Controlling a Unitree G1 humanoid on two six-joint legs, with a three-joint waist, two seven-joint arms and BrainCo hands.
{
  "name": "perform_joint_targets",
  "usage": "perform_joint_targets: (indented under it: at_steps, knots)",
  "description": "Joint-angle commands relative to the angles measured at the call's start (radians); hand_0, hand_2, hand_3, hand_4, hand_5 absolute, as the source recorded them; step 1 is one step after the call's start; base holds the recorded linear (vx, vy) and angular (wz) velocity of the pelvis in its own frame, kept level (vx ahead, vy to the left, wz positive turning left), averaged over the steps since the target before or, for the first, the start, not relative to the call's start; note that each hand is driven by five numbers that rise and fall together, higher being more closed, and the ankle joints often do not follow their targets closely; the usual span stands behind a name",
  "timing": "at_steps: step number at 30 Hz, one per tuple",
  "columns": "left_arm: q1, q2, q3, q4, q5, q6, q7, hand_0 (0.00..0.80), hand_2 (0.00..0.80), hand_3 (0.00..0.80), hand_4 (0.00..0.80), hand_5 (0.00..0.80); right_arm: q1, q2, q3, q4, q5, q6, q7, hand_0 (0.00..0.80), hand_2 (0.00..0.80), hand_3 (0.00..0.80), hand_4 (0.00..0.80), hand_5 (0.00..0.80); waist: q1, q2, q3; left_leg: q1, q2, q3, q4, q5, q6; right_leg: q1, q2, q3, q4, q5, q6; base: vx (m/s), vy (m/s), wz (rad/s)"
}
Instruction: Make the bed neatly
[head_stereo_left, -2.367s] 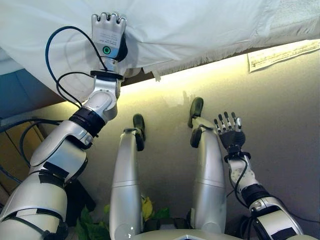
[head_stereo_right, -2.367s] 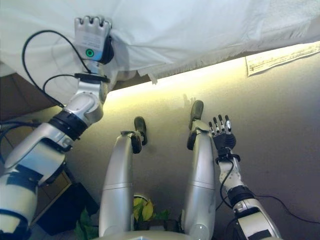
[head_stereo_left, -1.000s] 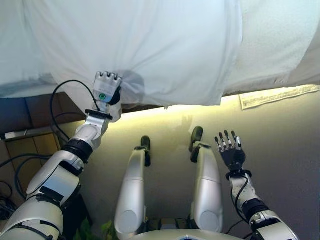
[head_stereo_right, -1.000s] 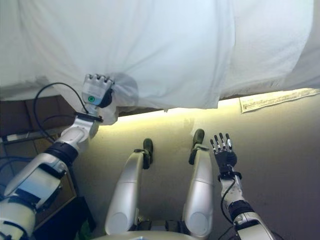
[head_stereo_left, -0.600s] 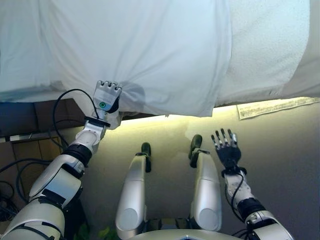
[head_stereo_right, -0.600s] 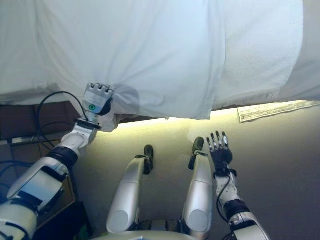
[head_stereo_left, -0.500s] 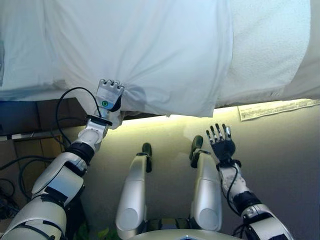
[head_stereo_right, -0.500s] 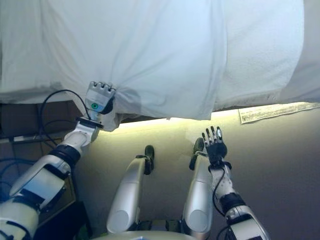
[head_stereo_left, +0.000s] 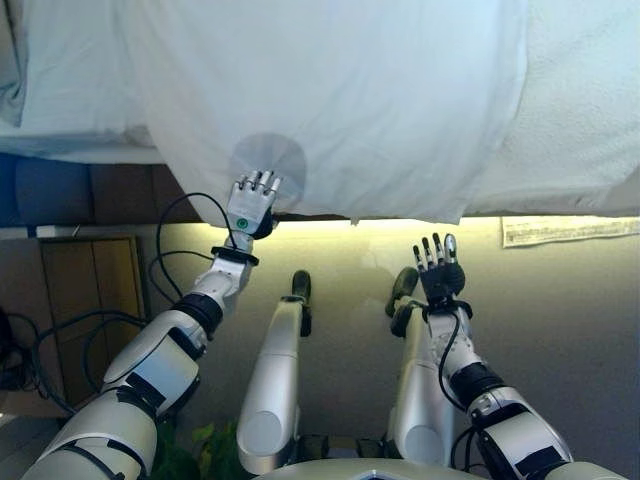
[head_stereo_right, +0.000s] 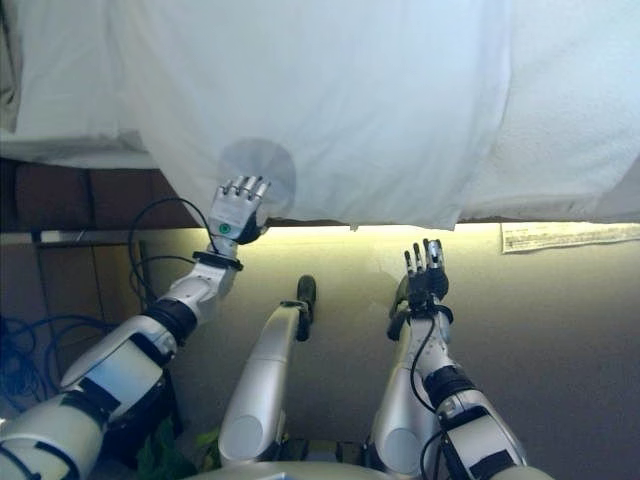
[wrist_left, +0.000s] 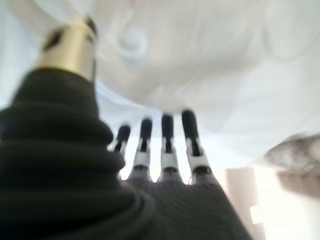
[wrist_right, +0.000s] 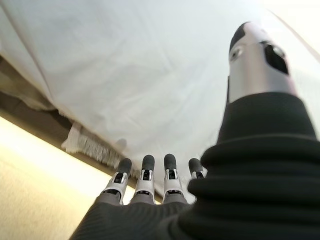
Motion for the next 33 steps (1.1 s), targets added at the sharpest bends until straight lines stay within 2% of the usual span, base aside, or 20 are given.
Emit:
perform_joint_targets:
  at_steps: [1,5,7,12,14,15,21,24,26,30,33]
  knots:
    - [-0.004,0.006,0.059,-0.043,-0.088,-0.032,-0.009,0.000,0.000,0.000,0.000,0.000,0.030,0.018,-0.004,-0.068,-0.020,-0.049,-0.026,0.000,0.000,0.000,0.000,0.000,0.022,0.002,-0.001,0.007,-0.029,0.036,-0.116,0.139,0.023,0.015,-0.004,0.016,-0.088,0.180,0.117,0.000,-0.014,0.13]
    - [0.020,-0.013,0.101,-0.076,-0.383,-0.125,-0.005,0.000,0.000,0.000,0.000,0.000,0.027,0.030,-0.007,-0.092,-0.051,-0.049,-0.049,0.000,0.000,0.000,0.000,0.000,0.030,0.000,-0.001,0.003,-0.030,0.034,-0.116,0.143,0.022,0.015,-0.010,0.012,-0.088,0.182,0.118,-0.001,-0.017,0.04]
    - [0.041,-0.032,0.146,-0.104,-0.564,-0.194,-0.049,0.000,0.000,0.000,0.000,0.000,0.026,0.042,-0.015,-0.103,-0.071,-0.055,-0.065,0.000,0.000,0.000,0.000,0.000,0.037,0.002,-0.001,-0.002,-0.032,0.033,-0.113,0.144,0.024,0.014,-0.016,0.005,-0.086,0.183,0.116,-0.009,-0.012,0.04]
    - [0.106,-0.095,0.249,-0.138,-0.844,-0.321,-0.117,0.000,0.000,0.000,0.000,0.000,0.021,0.068,-0.050,-0.134,-0.134,-0.044,-0.126,0.000,0.000,0.000,0.000,0.000,0.051,0.010,-0.001,-0.032,-0.036,0.031,-0.091,0.144,0.030,-0.011,-0.024,-0.002,-0.054,0.179,0.112,-0.018,0.021,0.09]
    - [0.125,-0.109,0.273,-0.140,-0.889,-0.338,-0.125,0.000,0.000,0.000,0.000,0.000,0.018,0.075,-0.058,-0.142,-0.153,-0.039,-0.139,0.000,0.000,0.000,0.000,0.000,0.055,0.009,-0.001,-0.046,-0.037,0.029,-0.086,0.148,0.031,-0.022,-0.023,-0.002,-0.047,0.179,0.111,0.017,0.031,0.09]
    - [0.138,-0.117,0.281,-0.142,-0.899,-0.339,-0.121,0.000,0.000,0.000,0.000,0.000,0.019,0.078,-0.060,-0.145,-0.162,-0.037,-0.144,0.000,0.000,0.000,0.000,0.000,0.060,0.010,-0.001,-0.039,-0.034,0.024,-0.073,0.116,0.027,-0.019,-0.018,0.006,-0.027,0.150,0.125,0.053,0.035,0.15]
    - [0.148,-0.132,0.274,-0.143,-0.755,-0.311,-0.053,0.000,0.000,0.000,0.000,0.000,0.009,0.074,-0.054,-0.169,-0.195,-0.034,-0.183,0.000,0.000,0.000,0.000,0.000,0.062,-0.001,-0.001,-0.097,-0.028,0.021,-0.056,0.128,0.033,-0.071,-0.016,0.008,0.003,0.154,0.123,-0.024,0.066,0.05]
    - [0.143,-0.125,0.279,-0.189,-0.807,-0.327,-0.035,0.000,0.000,0.000,0.000,0.000,0.007,0.070,-0.048,-0.164,-0.194,-0.036,-0.180,0.000,0.000,0.000,0.000,0.000,0.060,-0.001,-0.001,-0.113,-0.020,0.022,-0.062,0.135,0.032,-0.086,-0.008,0.016,0.002,0.152,0.126,-0.035,0.071,-0.02]
    - [0.146,-0.131,0.296,-0.208,-0.900,-0.358,-0.081,0.000,0.000,0.000,0.000,0.000,0.009,0.068,-0.052,-0.154,-0.183,-0.032,-0.164,0.000,0.000,0.000,0.000,0.000,0.061,-0.002,-0.001,-0.122,-0.020,0.023,-0.057,0.136,0.032,-0.092,-0.004,0.019,0.004,0.158,0.125,-0.007,0.044,-0.01]
    - [0.162,-0.161,0.340,-0.210,-1.149,-0.458,-0.310,0.000,0.000,0.000,0.000,0.000,0.001,0.077,-0.056,-0.156,-0.199,-0.014,-0.163,0.000,0.000,0.000,0.000,0.000,0.055,-0.005,-0.001,-0.142,-0.016,0.030,-0.036,0.133,0.036,-0.106,-0.012,0.019,0.020,0.166,0.123,-0.003,0.057,0.00]
    - [0.172,-0.181,0.358,-0.225,-1.259,-0.476,-0.448,0.000,0.000,0.000,0.000,0.000,-0.007,0.081,-0.063,-0.164,-0.219,0.005,-0.175,0.000,0.000,0.000,0.000,0.000,0.048,-0.006,-0.001,-0.149,-0.009,0.036,-0.035,0.136,0.036,-0.111,-0.012,0.024,0.018,0.171,0.124,0.000,0.059,-0.01]
